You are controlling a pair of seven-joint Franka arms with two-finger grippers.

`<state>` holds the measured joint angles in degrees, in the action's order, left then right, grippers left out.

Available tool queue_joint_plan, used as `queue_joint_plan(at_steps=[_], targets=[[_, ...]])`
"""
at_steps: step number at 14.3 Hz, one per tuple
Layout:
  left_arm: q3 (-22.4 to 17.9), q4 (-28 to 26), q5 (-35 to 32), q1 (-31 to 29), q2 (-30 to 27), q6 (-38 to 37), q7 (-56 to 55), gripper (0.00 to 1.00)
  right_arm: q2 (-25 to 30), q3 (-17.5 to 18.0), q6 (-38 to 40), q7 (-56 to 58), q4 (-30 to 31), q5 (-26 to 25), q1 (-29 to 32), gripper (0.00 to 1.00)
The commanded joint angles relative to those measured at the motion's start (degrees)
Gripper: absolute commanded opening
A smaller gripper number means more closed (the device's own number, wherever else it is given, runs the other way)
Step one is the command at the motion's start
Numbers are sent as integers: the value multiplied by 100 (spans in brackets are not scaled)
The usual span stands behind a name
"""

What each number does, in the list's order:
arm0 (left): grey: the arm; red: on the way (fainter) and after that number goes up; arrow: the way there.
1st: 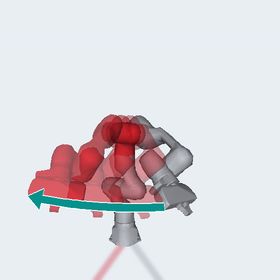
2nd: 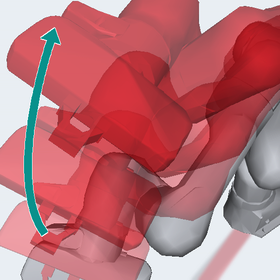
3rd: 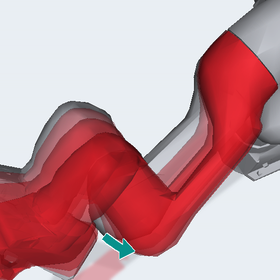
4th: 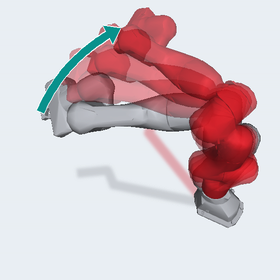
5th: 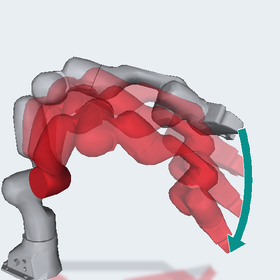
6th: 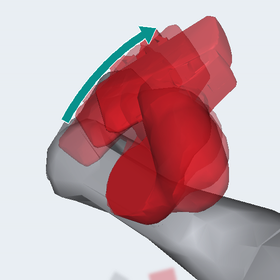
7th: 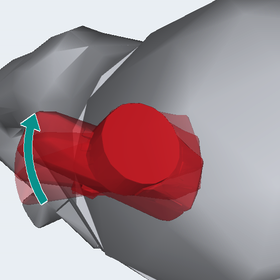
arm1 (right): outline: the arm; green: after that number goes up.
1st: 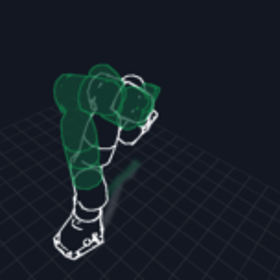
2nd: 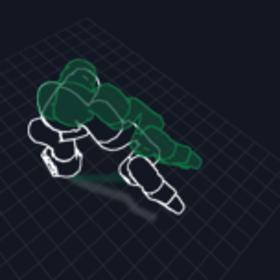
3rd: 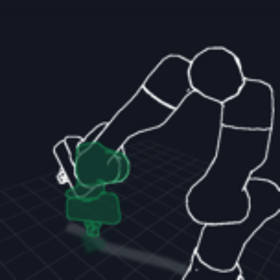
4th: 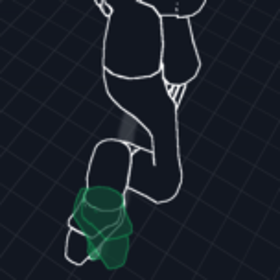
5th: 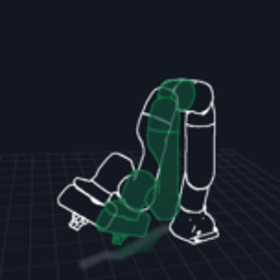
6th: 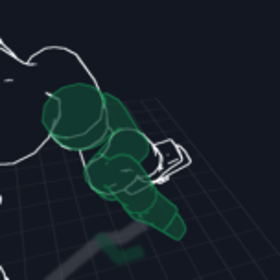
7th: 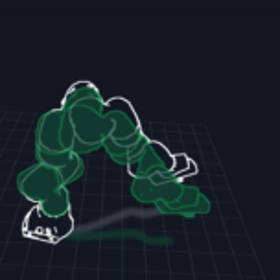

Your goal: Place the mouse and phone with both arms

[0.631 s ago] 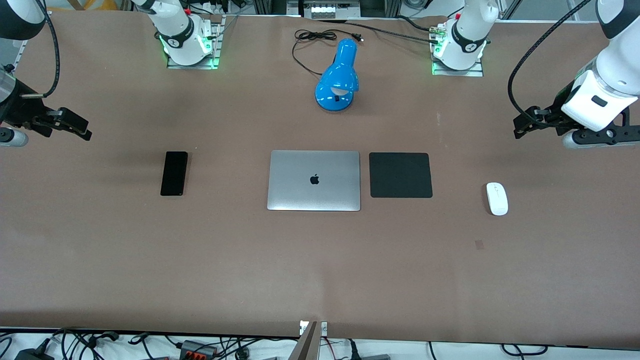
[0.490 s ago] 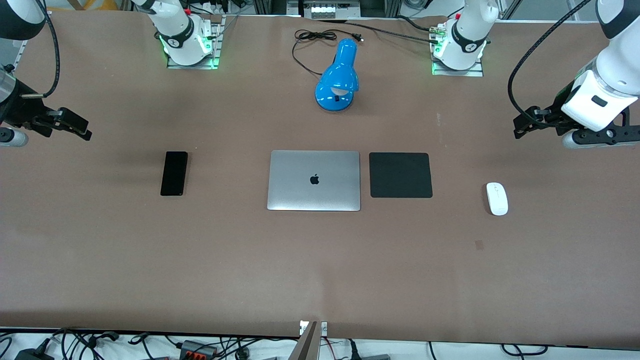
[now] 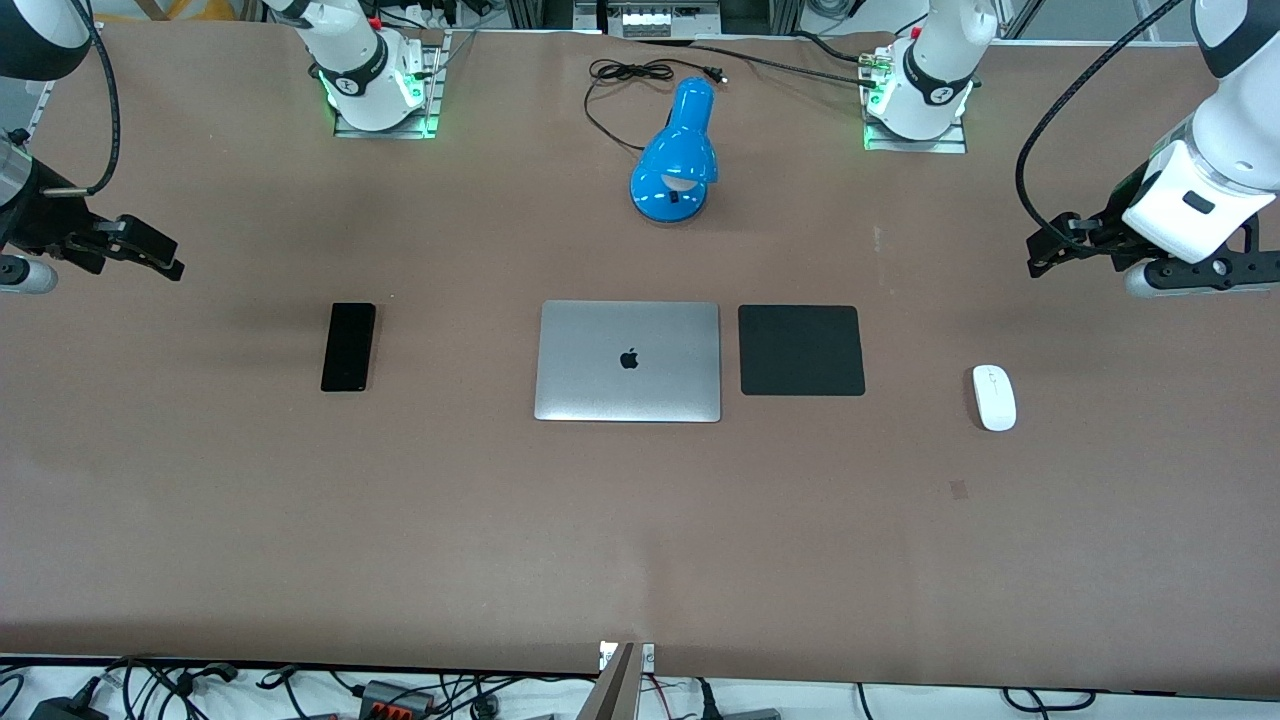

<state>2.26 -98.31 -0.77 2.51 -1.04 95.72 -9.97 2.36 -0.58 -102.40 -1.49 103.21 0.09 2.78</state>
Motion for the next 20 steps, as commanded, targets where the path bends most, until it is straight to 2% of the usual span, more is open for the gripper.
queue_joint_plan(at_steps=[1,5,7,8,9,10,13,16,18,20], targets=[[-24,154,94,21,77,-18,39,100,-182,13,185,43,-213,0,-14,100],[-24,154,103,12,95,-27,39,100,-612,31,878,88,-310,-26,-50,100],[-24,154,112,-32,121,-96,39,100,-754,31,1493,53,-336,-17,-41,100],[-24,154,112,-40,130,-141,47,100,-772,31,1504,53,-258,-17,-41,100],[-24,154,112,-41,156,-350,39,100,-1059,22,1460,9,-179,-61,-41,100],[-24,163,112,-41,174,-517,47,100,-1427,22,1338,-26,-230,-122,-15,100],[-32,198,147,-49,209,-1211,47,100,-2378,31,302,-53,-196,-97,-32,100],[-41,207,77,-49,401,-1257,47,100,-2748,31,-102,-384,-135,-44,-339,100],[-111,617,77,-110,884,-1248,135,100,-3090,31,-830,-737,32,-61,-515,100],[-112,996,103,-478,1271,-1249,641,100,-3171,31,-896,-730,41,-97,-533,100]])
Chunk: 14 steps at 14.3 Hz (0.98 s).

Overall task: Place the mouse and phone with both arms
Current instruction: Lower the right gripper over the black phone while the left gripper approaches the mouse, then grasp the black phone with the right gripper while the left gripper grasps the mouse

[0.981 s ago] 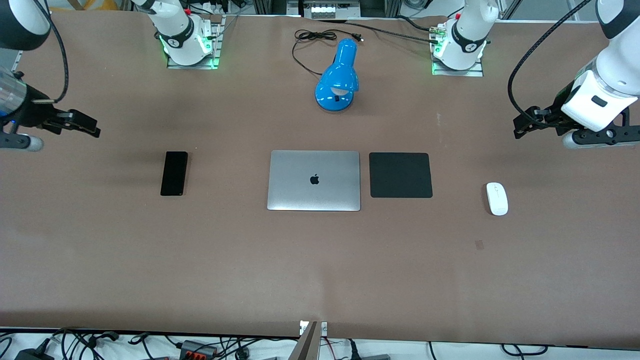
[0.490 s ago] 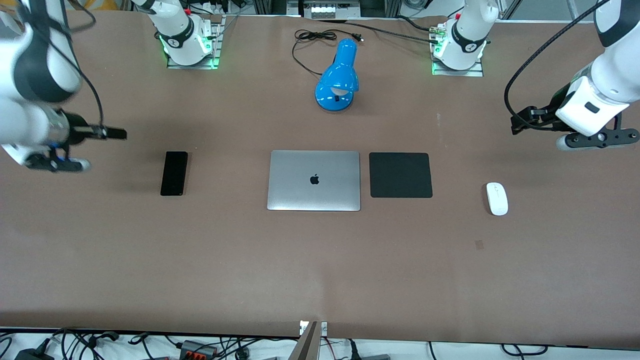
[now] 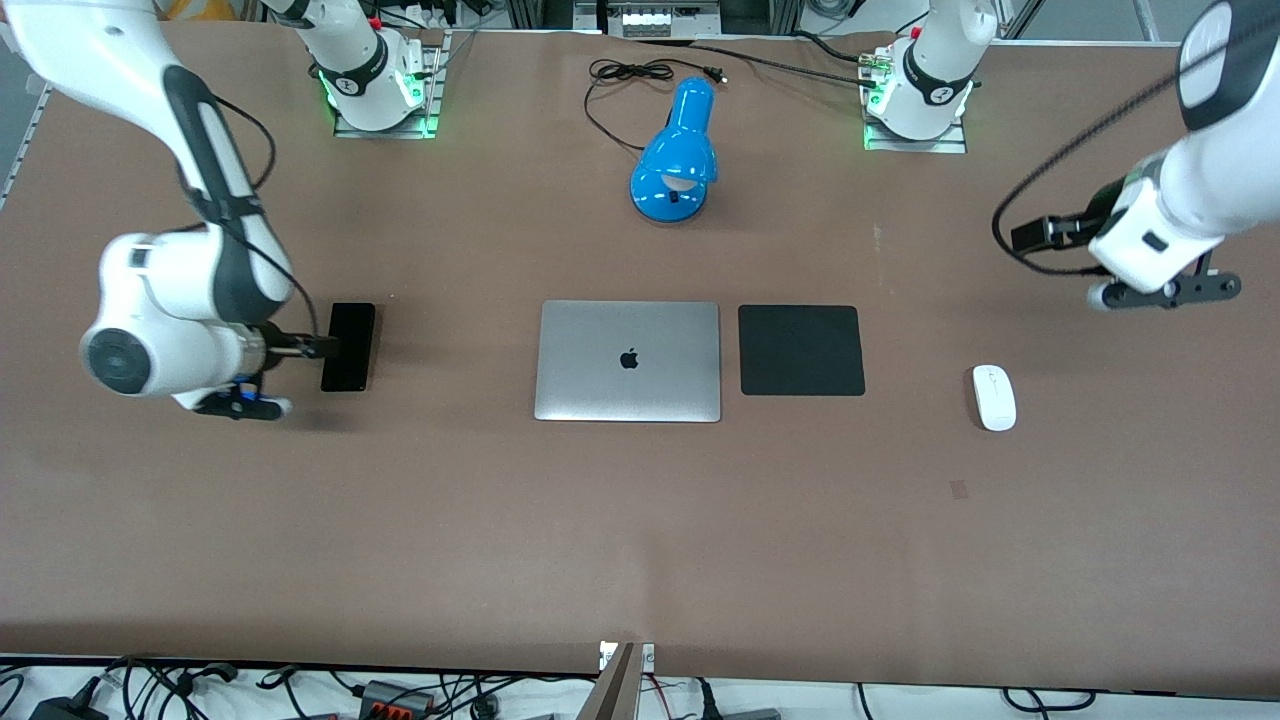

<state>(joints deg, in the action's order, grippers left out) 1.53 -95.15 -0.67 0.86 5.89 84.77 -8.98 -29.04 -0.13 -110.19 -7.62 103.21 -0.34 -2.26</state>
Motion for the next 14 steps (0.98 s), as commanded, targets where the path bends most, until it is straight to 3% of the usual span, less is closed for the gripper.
queue_joint_plan(at_steps=[1,8,14], targets=[[-38,700,76,-401,694,-76,1069,100,-49,-13,-117,-100,58,-63,-20,100],[-47,200,-29,-648,1678,1707,1364,100,-155,-13,-451,-99,383,-19,6,100],[-38,-1012,-206,-824,1943,3481,1443,100,-146,-13,-837,-117,708,-10,6,100]])
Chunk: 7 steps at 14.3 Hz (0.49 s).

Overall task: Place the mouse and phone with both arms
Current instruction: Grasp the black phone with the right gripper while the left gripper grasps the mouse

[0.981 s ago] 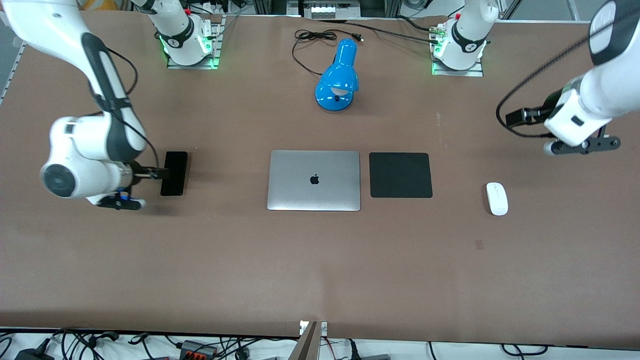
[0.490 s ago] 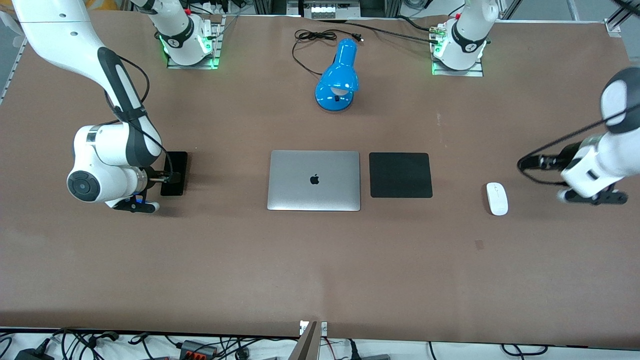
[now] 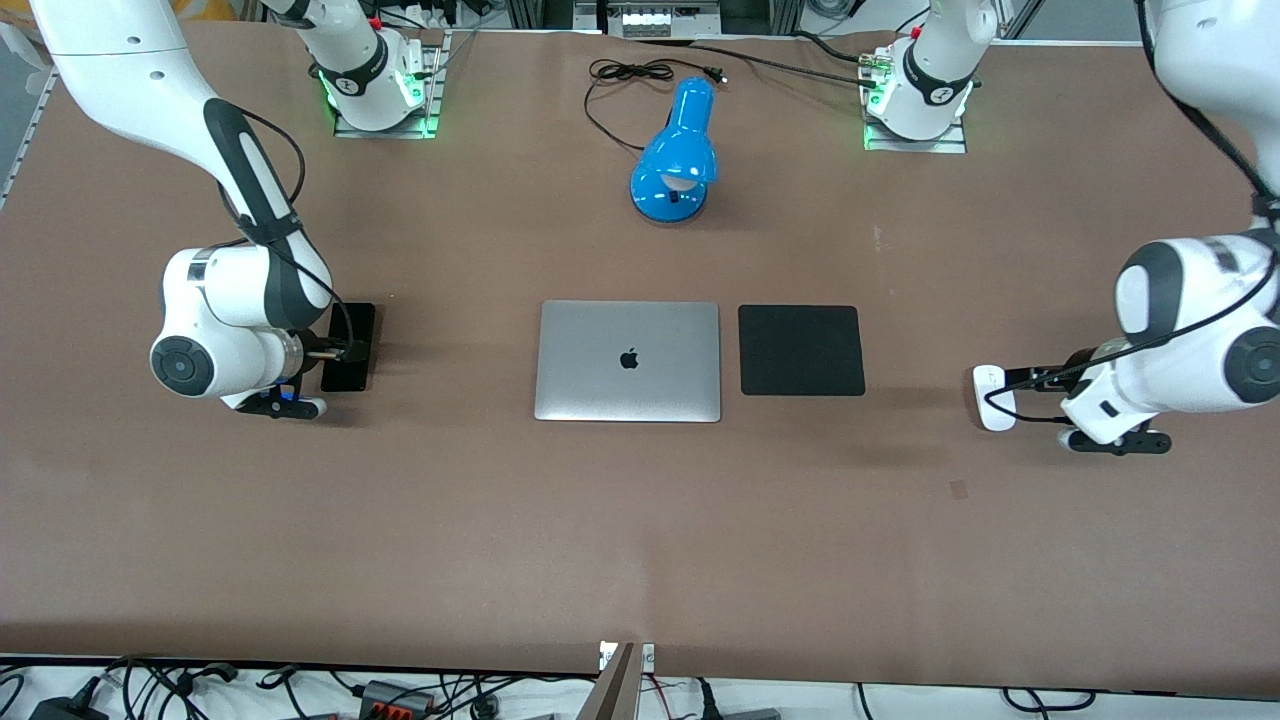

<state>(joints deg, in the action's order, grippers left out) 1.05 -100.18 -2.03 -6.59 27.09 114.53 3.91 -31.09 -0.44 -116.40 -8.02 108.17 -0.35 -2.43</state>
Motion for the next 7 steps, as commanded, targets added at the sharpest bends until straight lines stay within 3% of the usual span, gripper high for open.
queue_joint_plan(at_steps=[1,4,7], targets=[[9,-737,-69,-79,-169,909,153,100,59,17,-295,-77,265,-9,32,100],[9,-1248,-69,-88,15,2157,145,100,59,17,-357,-94,301,-1,32,100],[9,-1337,-69,-87,444,3107,171,100,50,26,-366,-112,310,17,40,100]])
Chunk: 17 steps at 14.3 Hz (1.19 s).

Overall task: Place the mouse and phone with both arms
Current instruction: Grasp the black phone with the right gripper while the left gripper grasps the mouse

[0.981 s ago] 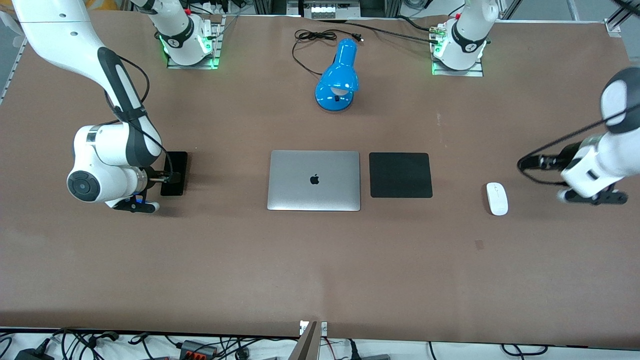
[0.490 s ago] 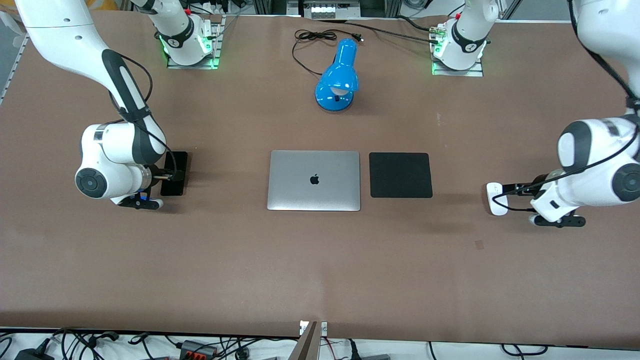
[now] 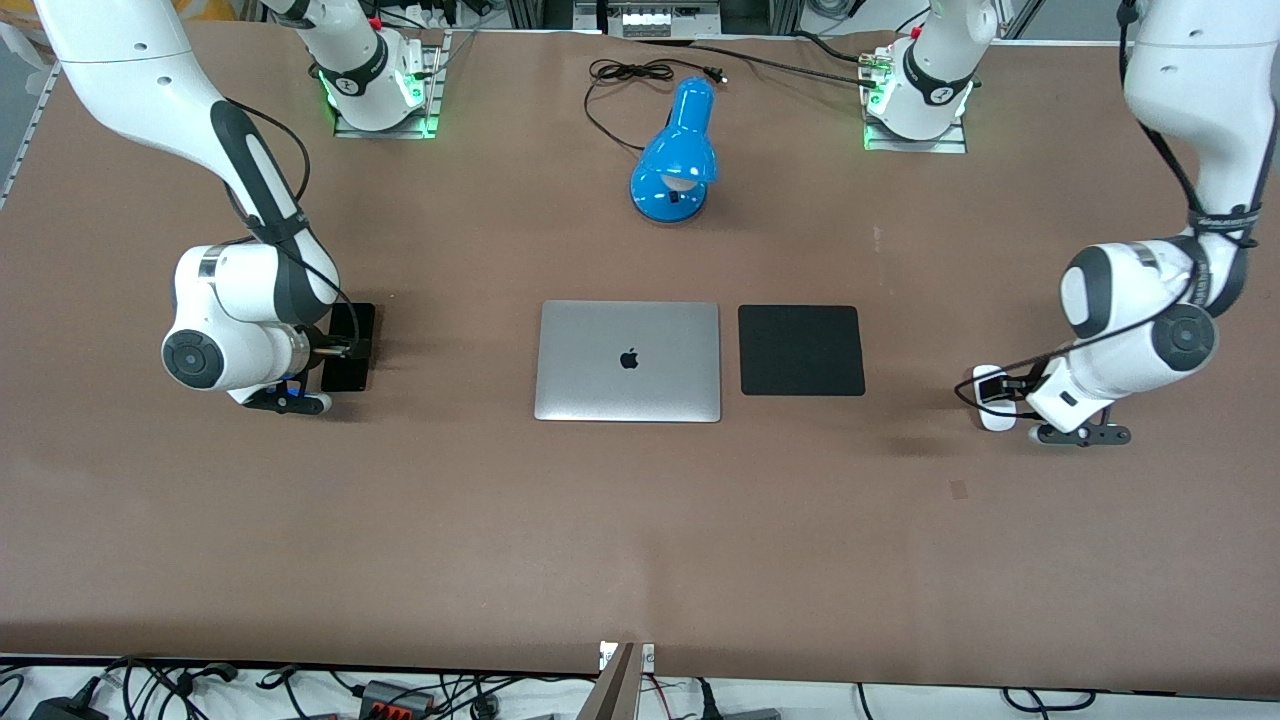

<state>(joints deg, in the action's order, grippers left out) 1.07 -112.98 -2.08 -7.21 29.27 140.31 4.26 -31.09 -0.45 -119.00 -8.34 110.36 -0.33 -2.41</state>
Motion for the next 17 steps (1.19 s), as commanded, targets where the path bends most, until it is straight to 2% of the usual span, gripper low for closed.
queue_joint_plan(at_steps=[1,3,5,8,9,10,13,15,17], targets=[[7,-127,-65,-43,237,602,137,100,51,28,-114,-80,108,24,38,100],[16,-286,-65,-61,236,638,119,99,60,28,-245,-89,205,50,47,100],[24,-304,-65,-61,237,638,119,88,60,28,-334,-89,275,51,47,100],[68,-295,-65,-53,184,524,23,46,51,28,-343,-89,284,182,47,100],[68,-260,-65,-52,167,437,14,35,51,28,-351,-98,284,182,47,100],[77,-225,-65,-52,114,340,14,30,51,28,-352,-98,284,191,47,100],[121,28,-56,61,-149,-107,-21,29,51,28,-369,-89,293,191,47,100],[252,703,-56,202,-211,-1263,-406,32,51,28,-500,-89,389,191,47,100],[323,1354,-56,604,-203,-2433,-959,32,51,28,-659,-98,504,191,47,100]])
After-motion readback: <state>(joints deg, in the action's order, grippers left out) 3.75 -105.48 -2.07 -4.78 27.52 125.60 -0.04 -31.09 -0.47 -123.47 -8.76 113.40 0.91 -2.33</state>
